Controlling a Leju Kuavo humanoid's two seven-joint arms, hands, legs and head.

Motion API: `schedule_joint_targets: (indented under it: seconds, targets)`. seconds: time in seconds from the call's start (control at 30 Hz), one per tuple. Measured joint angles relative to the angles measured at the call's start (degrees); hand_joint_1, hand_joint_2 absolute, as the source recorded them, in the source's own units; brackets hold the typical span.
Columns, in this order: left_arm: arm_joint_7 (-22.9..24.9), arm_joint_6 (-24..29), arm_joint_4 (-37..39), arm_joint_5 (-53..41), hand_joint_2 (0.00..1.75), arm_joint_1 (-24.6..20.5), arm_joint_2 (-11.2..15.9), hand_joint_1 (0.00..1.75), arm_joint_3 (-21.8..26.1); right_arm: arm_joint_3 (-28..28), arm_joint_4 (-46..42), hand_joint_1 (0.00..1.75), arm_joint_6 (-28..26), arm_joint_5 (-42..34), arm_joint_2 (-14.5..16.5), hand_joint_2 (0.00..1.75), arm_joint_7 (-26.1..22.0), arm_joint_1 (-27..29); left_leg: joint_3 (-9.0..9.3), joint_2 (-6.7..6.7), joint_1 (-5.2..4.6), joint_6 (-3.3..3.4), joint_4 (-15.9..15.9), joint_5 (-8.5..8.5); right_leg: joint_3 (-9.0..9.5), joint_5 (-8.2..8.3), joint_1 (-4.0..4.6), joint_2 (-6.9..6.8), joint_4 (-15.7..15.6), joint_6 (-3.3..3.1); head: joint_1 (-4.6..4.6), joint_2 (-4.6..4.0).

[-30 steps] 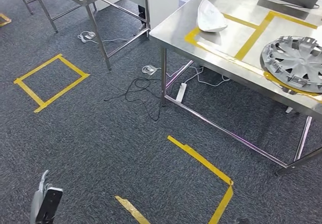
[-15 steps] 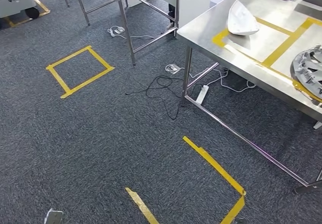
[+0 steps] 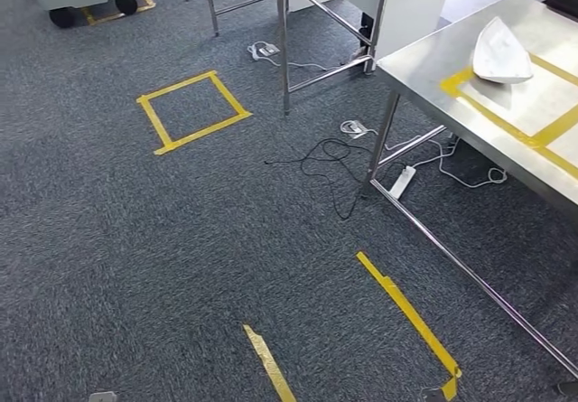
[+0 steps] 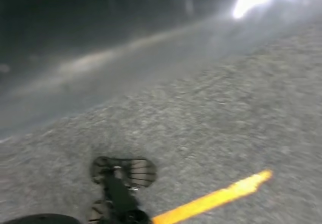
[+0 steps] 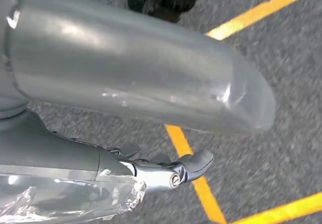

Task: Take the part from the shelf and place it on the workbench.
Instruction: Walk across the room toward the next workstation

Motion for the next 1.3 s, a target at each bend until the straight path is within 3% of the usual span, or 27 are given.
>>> schedule_joint_targets:
  seconds: [0.03,0.1,0.17,0.2,0.23,0.27,0.3,0.37,0.4,0.47,0.53,0.6,0.67,0.7,0.77,0.83,0.9,0.97,1.03,1.07,1.13,1.17,1.23,1.27,1.3]
  targets:
    - [0.6,0.3,0.4,-0.4,0.00,0.1,-0.1,0.00,0.3,0.0,0.0,0.00,-0.4,-0.2,0.1,0.00,0.0,-0.1,-0.10,-0.49,0.02,0.40,-0.2,0.22,-0.11,-0.31,-0.12,0.44,0.2,0.34,0.02,0.00]
    - [1.7,0.8,1.1,-1.2,0.00,0.2,-0.2,0.00,0.6,0.0,0.0,0.00,-1.4,-0.6,0.7,0.00,0.1,-0.2,-0.25,-1.49,0.18,1.22,-0.5,0.76,-1.51,-2.73,-0.32,3.06,3.4,0.77,0.17,0.00]
    - [2.6,1.3,1.6,-2.1,0.00,-0.1,-0.4,0.00,0.6,0.0,0.1,0.00,-2.2,-0.7,1.3,0.00,0.2,-0.1,-0.61,-2.69,0.16,1.74,-0.5,1.10,-4.84,-6.88,-0.37,5.70,10.9,0.79,0.30,0.00]
    - [2.9,1.5,1.8,-2.7,0.00,-0.2,-0.6,0.00,0.6,0.0,0.2,0.00,-2.2,-0.7,1.4,0.00,0.2,0.0,-0.76,-3.33,0.06,1.87,-0.5,1.20,-6.43,-8.34,-0.35,6.10,14.5,0.76,0.28,0.00]
    - [3.2,1.7,2.1,-3.3,0.00,-0.2,-0.7,0.00,0.6,0.0,0.2,0.00,-2.0,-0.7,1.5,0.00,0.2,0.1,-0.85,-4.04,-0.04,1.95,-0.5,1.27,-7.31,-8.74,-0.33,6.28,16.6,0.70,0.27,0.00]
    - [3.5,1.9,2.3,-3.9,0.00,-0.2,-0.9,0.00,0.6,0.0,0.2,0.00,-1.6,-0.6,1.5,0.00,0.2,0.1,-0.87,-4.78,-0.11,1.97,-0.4,1.32,-7.11,-7.92,-0.32,6.38,16.3,0.62,0.27,0.00]
    - [3.8,2.1,2.5,-4.5,0.00,-0.2,-1.0,0.00,0.6,0.0,0.2,0.00,-1.2,-0.5,1.5,0.00,0.1,0.2,-0.83,-5.54,-0.14,1.96,-0.3,1.34,-5.84,-6.13,-0.31,6.61,13.8,0.51,0.26,0.00]
    - [4.4,2.5,2.9,-5.2,0.00,-0.2,-1.3,0.00,0.5,0.0,0.2,0.00,-0.7,-0.4,1.3,0.00,0.0,0.2,-0.86,-6.97,-0.20,1.73,0.0,1.28,-1.93,-2.32,-0.44,8.54,5.9,0.26,0.28,0.00]
    - [4.7,2.7,3.0,-5.5,0.00,-0.3,-1.4,0.00,0.5,0.0,0.2,0.00,-0.6,-0.4,1.3,0.00,-0.1,0.2,-1.04,-7.55,-0.23,1.53,0.3,1.24,-0.46,-1.45,-0.53,9.60,2.8,0.15,0.25,0.00]
    - [5.1,3.3,3.1,-6.0,0.00,-0.4,-1.6,0.00,0.4,0.0,0.2,0.00,-0.4,-0.4,1.2,0.00,-0.2,0.2,-1.70,-8.60,-0.14,0.81,0.7,1.40,0.67,-1.48,-0.50,10.62,0.7,-0.08,0.20,0.00]
    - [5.5,3.8,3.2,-6.5,0.00,-0.3,-1.6,0.00,0.4,0.0,0.2,0.00,-0.6,-0.4,1.3,0.00,-0.2,0.2,-2.21,-9.25,0.10,0.11,0.8,1.59,0.87,-1.30,-0.45,9.59,0.5,-0.56,0.20,0.00]
    - [5.6,4.1,3.3,-6.8,0.00,-0.2,-1.5,0.00,0.3,0.0,0.2,0.00,-1.3,-0.7,1.5,0.00,-0.2,0.2,-3.30,-7.45,0.10,-0.46,3.0,0.02,0.98,-1.06,-0.56,8.27,0.2,-1.16,-0.11,0.00]
    - [5.5,4.3,3.3,-7.2,0.00,-0.4,-1.5,0.00,0.2,0.0,0.2,0.00,-2.2,-0.9,1.9,0.00,-0.2,0.2,-6.29,-4.74,0.23,-1.03,9.4,-3.52,1.02,-1.09,-0.45,6.71,0.1,-1.57,-0.46,0.00]
    - [5.5,4.3,3.3,-7.4,0.00,-0.4,-1.5,0.00,0.1,0.0,0.2,0.00,-2.4,-0.9,2.0,0.00,-0.2,0.2,-8.17,-4.07,0.40,-1.28,13.3,-5.23,1.00,-1.15,-0.33,5.86,0.1,-1.70,-0.54,0.00]
    - [5.6,4.6,3.4,-7.7,0.00,-0.4,-1.6,0.00,0.0,0.0,0.2,0.00,-2.5,-0.9,2.3,0.00,-0.2,0.2,-9.99,-3.59,0.66,-1.53,17.4,-6.00,1.02,-1.27,-0.15,4.28,0.1,-1.78,-0.53,0.00]
    - [5.6,5.1,3.4,-8.1,0.00,-0.2,-1.6,0.00,0.0,0.0,0.3,0.00,-2.4,-0.9,2.5,0.00,-0.2,0.1,-7.37,-3.04,0.71,-1.36,12.8,-2.73,1.24,-1.41,-0.06,3.01,0.1,-1.69,-0.53,0.00]
    - [5.6,5.7,3.4,-8.5,0.00,-0.3,-1.6,0.00,-0.1,0.0,0.3,0.00,-1.8,-0.8,2.6,0.00,-0.2,0.0,-3.20,-0.77,0.29,-0.80,4.9,0.28,1.48,-1.66,0.10,1.94,0.2,-1.38,-0.55,0.00]
    - [5.6,6.1,3.4,-8.9,0.00,-0.5,-1.6,0.00,-0.1,0.0,0.3,0.00,-1.0,-0.6,2.6,0.00,-0.2,0.0,-1.52,0.82,-0.28,-0.18,1.2,0.79,1.50,-1.89,0.33,0.91,0.3,-0.93,-0.51,0.00]
    - [5.7,6.4,3.4,-9.2,0.00,-0.4,-1.6,0.00,-0.1,0.0,0.3,0.00,-0.6,-0.6,2.5,0.00,-0.2,0.0,-1.66,-0.01,-0.45,0.44,0.8,0.83,1.60,-2.04,0.37,-0.11,0.2,-0.41,-0.51,0.00]
    - [5.7,6.4,3.4,-9.3,0.00,-0.3,-1.7,0.00,-0.1,0.0,0.3,0.00,-0.5,-0.6,2.5,0.00,-0.2,0.0,-1.58,-0.54,-0.39,0.78,0.5,1.01,1.54,-2.40,0.27,0.26,0.4,-0.13,-0.48,0.00]
    - [5.7,6.6,3.4,-9.4,0.00,-0.3,-1.7,0.00,-0.2,0.0,0.3,0.00,-0.5,-0.6,2.5,0.00,-0.2,0.0,-1.37,-1.68,-0.14,1.54,-0.1,1.43,-0.03,-4.74,0.08,2.93,3.9,0.26,-0.29,0.00]
    - [5.7,6.6,3.4,-9.6,0.00,-0.4,-1.8,0.00,-0.2,0.0,0.3,0.00,-0.5,-0.6,2.5,0.00,-0.2,0.1,-1.42,-2.27,-0.12,1.78,-0.2,1.51,-1.72,-6.56,0.00,4.63,7.5,0.34,-0.17,0.00]
    - [5.7,6.7,3.4,-9.8,0.00,-0.5,-1.8,0.00,-0.3,0.0,0.3,0.00,-0.5,-0.6,2.5,0.00,-0.2,0.3,-1.56,-3.72,-0.16,2.02,-0.1,1.58,-5.56,-9.44,-0.03,6.13,15.1,0.45,-0.06,0.00]
    - [5.8,6.7,3.5,-10.0,0.00,-0.5,-1.9,0.00,-0.3,0.0,0.3,0.00,-0.5,-0.6,2.5,0.00,-0.2,0.4,-1.55,-4.45,-0.19,2.03,-0.1,1.59,-6.58,-9.41,-0.03,6.30,16.7,0.49,-0.04,0.00]
    - [5.8,6.7,3.5,-10.2,0.00,-0.4,-2.0,0.00,-0.4,0.0,0.3,0.00,-0.5,-0.7,2.5,0.00,-0.2,0.4,-1.49,-5.22,-0.19,2.02,0.0,1.58,-6.59,-8.19,-0.04,6.41,16.1,0.51,-0.02,0.00]
